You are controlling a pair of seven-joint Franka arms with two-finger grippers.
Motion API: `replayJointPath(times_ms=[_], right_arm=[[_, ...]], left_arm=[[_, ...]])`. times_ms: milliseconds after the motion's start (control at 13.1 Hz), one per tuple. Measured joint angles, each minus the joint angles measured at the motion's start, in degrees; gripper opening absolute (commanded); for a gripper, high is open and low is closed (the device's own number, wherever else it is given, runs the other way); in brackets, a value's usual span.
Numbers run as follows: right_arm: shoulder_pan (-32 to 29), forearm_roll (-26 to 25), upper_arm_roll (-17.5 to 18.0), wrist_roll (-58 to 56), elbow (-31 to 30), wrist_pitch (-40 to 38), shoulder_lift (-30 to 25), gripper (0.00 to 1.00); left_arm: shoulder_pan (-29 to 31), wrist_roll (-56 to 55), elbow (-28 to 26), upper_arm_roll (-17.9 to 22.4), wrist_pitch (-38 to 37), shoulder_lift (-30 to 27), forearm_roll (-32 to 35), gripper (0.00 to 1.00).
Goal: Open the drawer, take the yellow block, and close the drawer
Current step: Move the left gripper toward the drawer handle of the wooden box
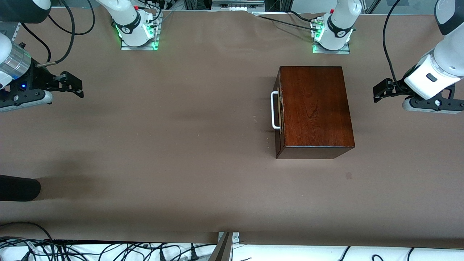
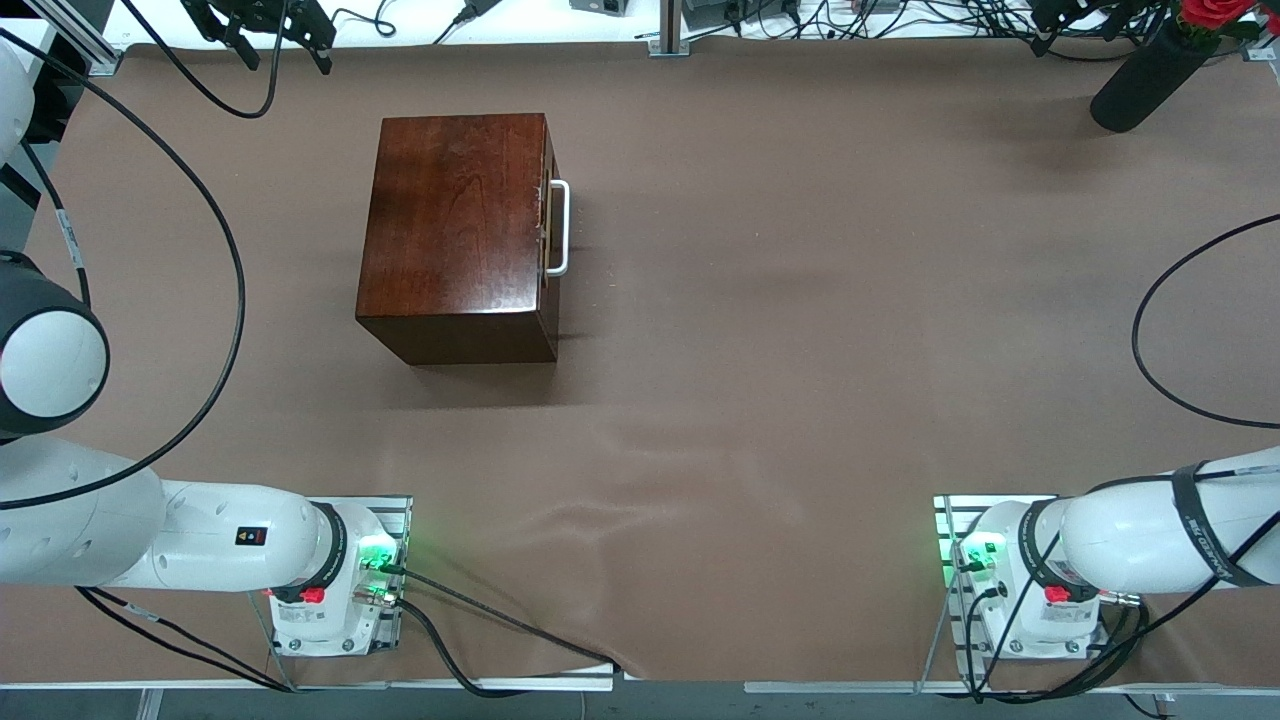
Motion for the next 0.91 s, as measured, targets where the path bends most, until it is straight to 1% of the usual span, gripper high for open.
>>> replayJointPath(times_ms=[381, 534, 610, 762, 915], right_arm=[[0.0, 0.0, 0.0, 0.0, 0.0, 0.0, 0.0, 1.00], [0.0, 0.0, 0.0, 0.0, 0.0, 0.0, 0.0, 1.00], [0.0, 0.0, 0.0, 0.0, 0.0, 0.0, 0.0, 1.00], [0.0, 0.0, 0.0, 0.0, 0.0, 0.0, 0.0, 1.00], [0.0, 0.0, 0.0, 0.0, 0.0, 0.0, 0.0, 1.00]], left_arm=[[-0.2, 0.0, 0.0, -0.1, -0.2, 0.0, 0.0, 1.00], [-0.9, 0.1, 0.2, -1.0, -2.3, 0.0, -0.1, 1.00], [-1.4, 0.0, 0.3, -2.2, -3.7, 0.0, -0.3, 1.00], [-2.8, -2.1, 0.3, -6.5, -5.4, 0.7, -0.4, 1.00], [-3.8, -10.4, 0.8, -11.9, -4.6, 2.9, -0.5, 1.00]])
